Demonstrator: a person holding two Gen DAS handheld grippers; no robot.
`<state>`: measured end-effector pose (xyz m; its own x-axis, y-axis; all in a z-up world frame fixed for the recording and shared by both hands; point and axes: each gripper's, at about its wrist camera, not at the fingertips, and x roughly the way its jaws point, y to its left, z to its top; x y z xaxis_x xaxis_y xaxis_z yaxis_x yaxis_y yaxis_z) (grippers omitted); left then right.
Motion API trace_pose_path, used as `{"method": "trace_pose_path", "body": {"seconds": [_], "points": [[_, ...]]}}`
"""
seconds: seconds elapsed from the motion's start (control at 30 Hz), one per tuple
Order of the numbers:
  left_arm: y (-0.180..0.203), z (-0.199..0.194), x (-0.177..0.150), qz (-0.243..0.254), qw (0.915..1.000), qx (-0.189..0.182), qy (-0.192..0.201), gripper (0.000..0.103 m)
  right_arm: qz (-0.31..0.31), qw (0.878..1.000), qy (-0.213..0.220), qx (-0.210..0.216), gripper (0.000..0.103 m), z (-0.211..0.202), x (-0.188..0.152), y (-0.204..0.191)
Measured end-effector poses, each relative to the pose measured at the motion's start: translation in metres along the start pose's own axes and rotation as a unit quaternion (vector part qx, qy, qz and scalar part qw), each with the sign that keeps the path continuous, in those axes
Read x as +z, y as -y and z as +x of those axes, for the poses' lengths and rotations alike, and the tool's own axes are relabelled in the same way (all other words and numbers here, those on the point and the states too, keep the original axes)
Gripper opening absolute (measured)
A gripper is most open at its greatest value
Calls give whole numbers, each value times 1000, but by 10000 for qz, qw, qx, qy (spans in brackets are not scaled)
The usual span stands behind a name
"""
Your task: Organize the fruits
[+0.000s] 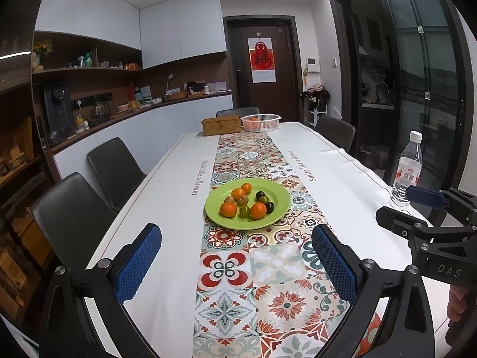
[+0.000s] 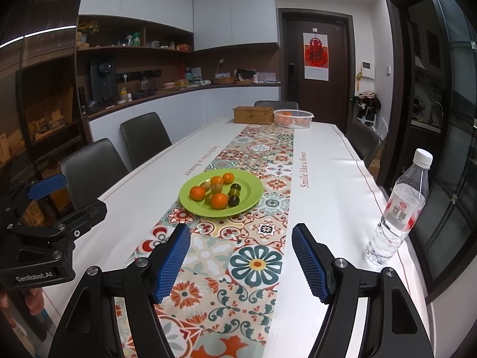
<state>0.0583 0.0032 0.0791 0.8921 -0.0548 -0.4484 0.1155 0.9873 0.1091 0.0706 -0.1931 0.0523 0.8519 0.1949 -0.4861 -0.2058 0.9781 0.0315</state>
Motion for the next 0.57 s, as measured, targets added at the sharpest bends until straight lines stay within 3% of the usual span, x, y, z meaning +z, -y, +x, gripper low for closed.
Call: {"method": "trace_pose_path", "body": {"seconds": [0.57], "points": [[0,-1,0,-56,10000,-41,24,103,9,10000,-34,2,71,-1,-1,0]]}}
